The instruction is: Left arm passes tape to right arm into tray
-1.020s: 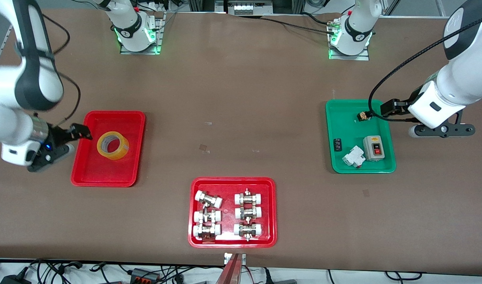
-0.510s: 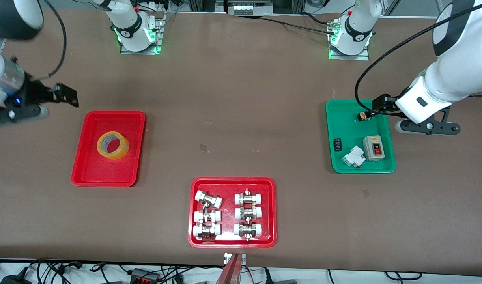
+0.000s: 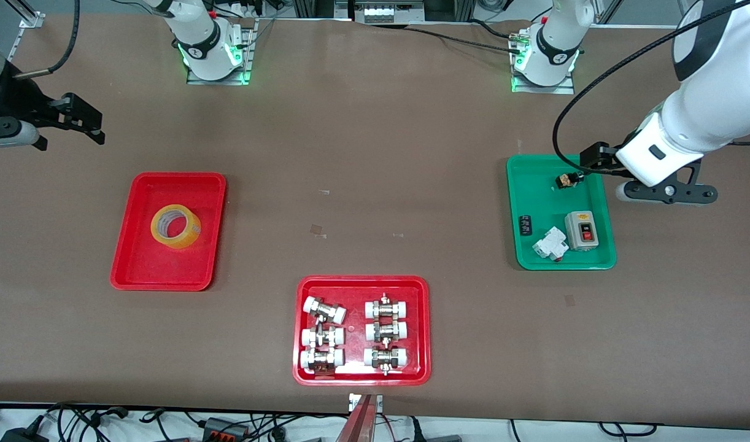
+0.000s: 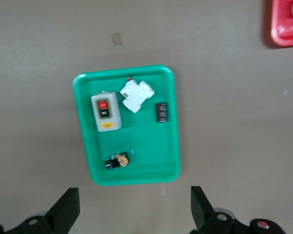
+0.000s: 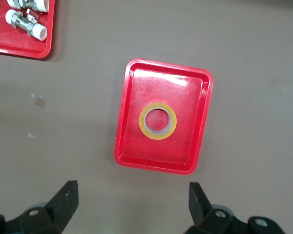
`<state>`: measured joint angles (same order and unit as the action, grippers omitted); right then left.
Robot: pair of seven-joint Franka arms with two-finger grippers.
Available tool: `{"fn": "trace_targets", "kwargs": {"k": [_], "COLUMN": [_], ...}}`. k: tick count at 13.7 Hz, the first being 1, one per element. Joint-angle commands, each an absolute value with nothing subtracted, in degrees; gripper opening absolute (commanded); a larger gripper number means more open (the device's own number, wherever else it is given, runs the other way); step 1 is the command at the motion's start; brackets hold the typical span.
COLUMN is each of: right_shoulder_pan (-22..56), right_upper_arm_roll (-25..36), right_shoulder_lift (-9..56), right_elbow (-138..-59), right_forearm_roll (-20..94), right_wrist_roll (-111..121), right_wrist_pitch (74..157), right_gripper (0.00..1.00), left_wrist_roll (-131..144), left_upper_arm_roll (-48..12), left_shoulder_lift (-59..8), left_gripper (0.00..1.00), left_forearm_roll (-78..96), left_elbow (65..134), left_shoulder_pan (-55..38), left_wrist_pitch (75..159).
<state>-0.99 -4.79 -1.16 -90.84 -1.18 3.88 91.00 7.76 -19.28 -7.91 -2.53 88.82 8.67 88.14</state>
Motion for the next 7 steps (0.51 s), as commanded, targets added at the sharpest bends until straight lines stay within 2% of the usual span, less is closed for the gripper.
{"fn": "trace_targets", "kwargs": {"k": [1,7], "right_shoulder_pan": [-0.7,-1.0], "right_upper_arm_roll": [-4.8,-4.7], "right_shoulder_lift": [-0.2,0.3], "right_elbow": [-88.9,-87.7], "right_forearm_roll": [-1.1,-1.2], "right_wrist_roll": [-4.6,-5.4], "right_wrist_pitch": [88.2,88.0], "right_gripper": [1.00,1.00], "left_wrist_roll": [6.7,7.4], "left_upper_arm_roll": [-19.3,-19.5], "left_shoulder_lift": [-5.6,-5.9], "left_gripper": [1.00,1.00], "left_forearm_roll": [0.6,0.3], "left_elbow": [91.3,90.7], "left_shoulder_pan": [11.9,11.9], "left_wrist_pitch": [90.1,89.7]}}
